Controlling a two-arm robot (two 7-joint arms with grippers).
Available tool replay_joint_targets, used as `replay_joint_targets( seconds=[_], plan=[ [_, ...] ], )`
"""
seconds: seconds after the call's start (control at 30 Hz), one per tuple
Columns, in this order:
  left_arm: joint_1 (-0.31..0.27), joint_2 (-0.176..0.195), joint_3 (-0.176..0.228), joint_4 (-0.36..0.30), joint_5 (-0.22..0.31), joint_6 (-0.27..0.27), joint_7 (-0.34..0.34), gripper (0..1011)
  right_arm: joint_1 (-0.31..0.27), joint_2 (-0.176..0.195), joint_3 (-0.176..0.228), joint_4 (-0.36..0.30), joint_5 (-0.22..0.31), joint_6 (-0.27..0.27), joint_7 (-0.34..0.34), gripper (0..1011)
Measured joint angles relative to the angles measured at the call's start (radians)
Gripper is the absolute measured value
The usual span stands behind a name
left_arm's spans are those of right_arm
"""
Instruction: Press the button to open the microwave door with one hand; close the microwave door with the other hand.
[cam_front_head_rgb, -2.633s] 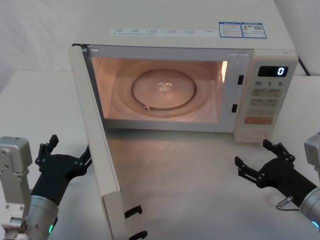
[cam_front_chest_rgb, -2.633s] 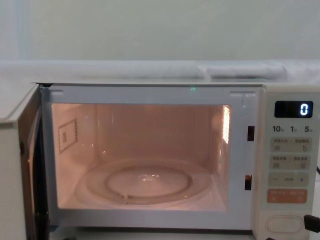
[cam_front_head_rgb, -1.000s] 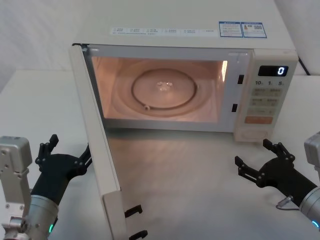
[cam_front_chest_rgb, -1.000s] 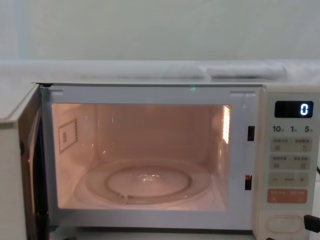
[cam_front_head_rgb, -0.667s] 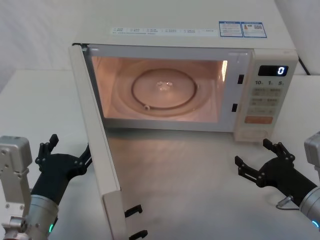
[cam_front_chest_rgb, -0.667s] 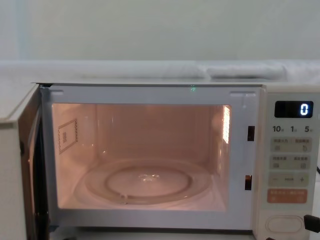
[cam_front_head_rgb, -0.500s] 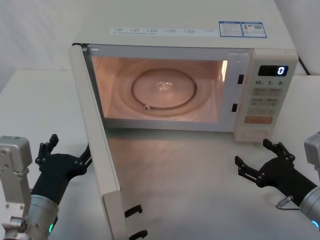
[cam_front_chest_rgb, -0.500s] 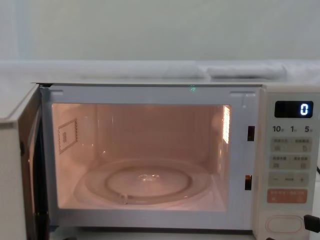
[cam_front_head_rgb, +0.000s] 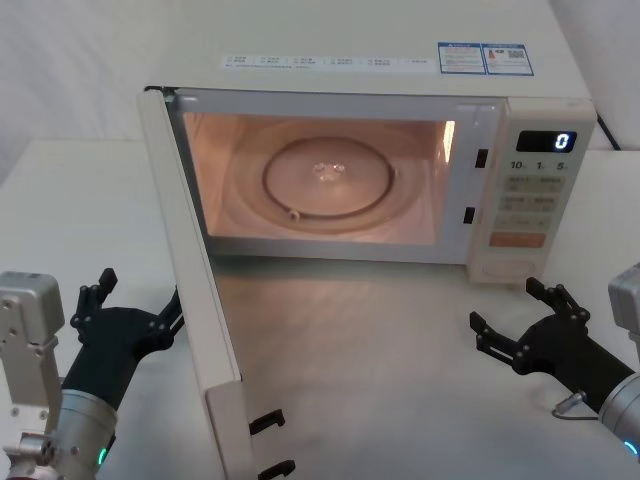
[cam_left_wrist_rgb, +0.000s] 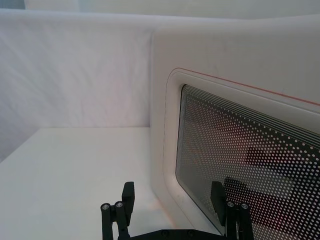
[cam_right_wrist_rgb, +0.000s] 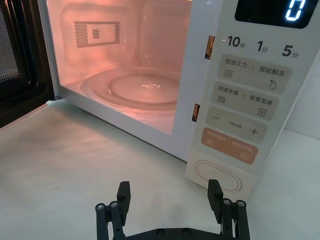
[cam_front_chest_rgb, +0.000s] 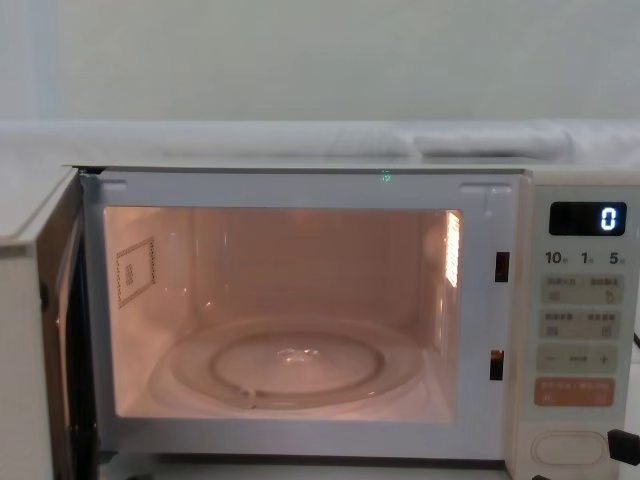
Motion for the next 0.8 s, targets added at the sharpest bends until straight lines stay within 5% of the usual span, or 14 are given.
replay_joint_targets(
  seconds=[0.33,0.8],
  plan=[
    [0.0,0.0,0.0,0.0,0.0,0.0,0.0,862,0.0,0.0,0.0,0.0,0.0,0.0,0.0,1000],
    [0.0,0.0,0.0,0.0,0.0,0.0,0.0,422,0.0,0.0,0.0,0.0,0.0,0.0,0.0,1000]
  ],
)
